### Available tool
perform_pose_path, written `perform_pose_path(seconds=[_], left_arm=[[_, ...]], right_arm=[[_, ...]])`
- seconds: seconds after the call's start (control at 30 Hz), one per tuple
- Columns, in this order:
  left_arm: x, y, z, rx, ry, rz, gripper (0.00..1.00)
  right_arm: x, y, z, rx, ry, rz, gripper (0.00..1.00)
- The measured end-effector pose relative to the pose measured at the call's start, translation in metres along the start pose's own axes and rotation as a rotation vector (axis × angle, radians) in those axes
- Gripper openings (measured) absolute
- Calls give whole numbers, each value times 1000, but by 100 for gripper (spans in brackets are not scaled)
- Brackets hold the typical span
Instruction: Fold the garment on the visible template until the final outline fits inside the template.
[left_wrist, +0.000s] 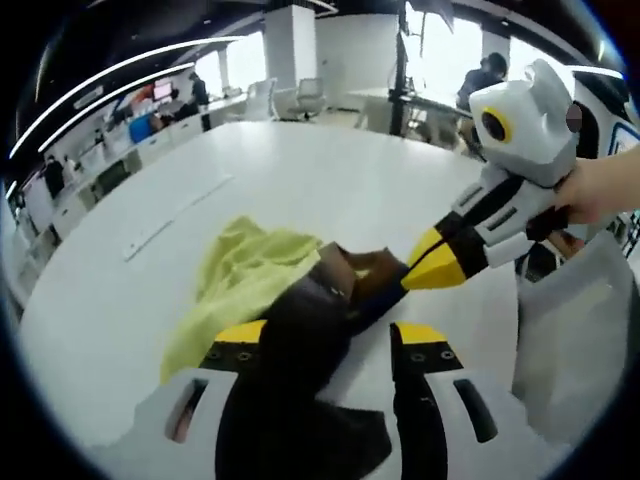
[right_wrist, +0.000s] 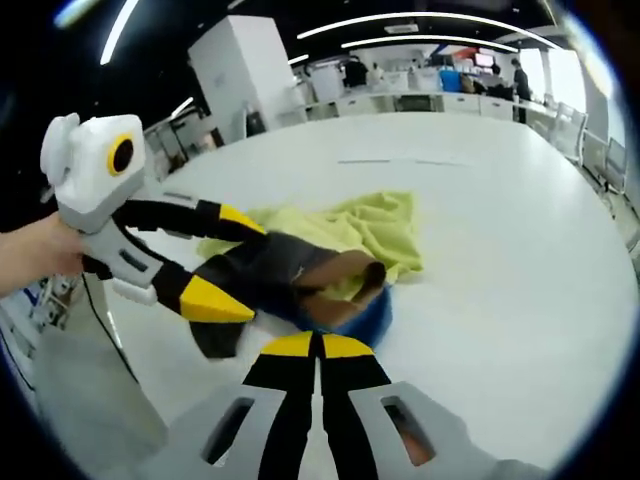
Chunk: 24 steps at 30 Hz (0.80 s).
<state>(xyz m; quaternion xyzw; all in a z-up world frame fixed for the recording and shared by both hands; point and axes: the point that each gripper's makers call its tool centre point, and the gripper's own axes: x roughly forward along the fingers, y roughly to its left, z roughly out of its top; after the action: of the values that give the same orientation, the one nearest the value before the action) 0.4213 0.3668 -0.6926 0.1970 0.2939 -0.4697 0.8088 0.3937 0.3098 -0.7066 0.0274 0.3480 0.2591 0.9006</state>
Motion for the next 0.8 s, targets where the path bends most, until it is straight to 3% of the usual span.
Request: perform_pose_path(seconds=[0.43, 0.8], left_arm=[[12, 1, -1, 92, -22, 62, 37], [21, 5, 0, 97, -40, 117, 29]], right_arm=[[-1, 0, 2, 5, -4, -1, 1], [-5, 0, 8, -23, -11, 3, 1]])
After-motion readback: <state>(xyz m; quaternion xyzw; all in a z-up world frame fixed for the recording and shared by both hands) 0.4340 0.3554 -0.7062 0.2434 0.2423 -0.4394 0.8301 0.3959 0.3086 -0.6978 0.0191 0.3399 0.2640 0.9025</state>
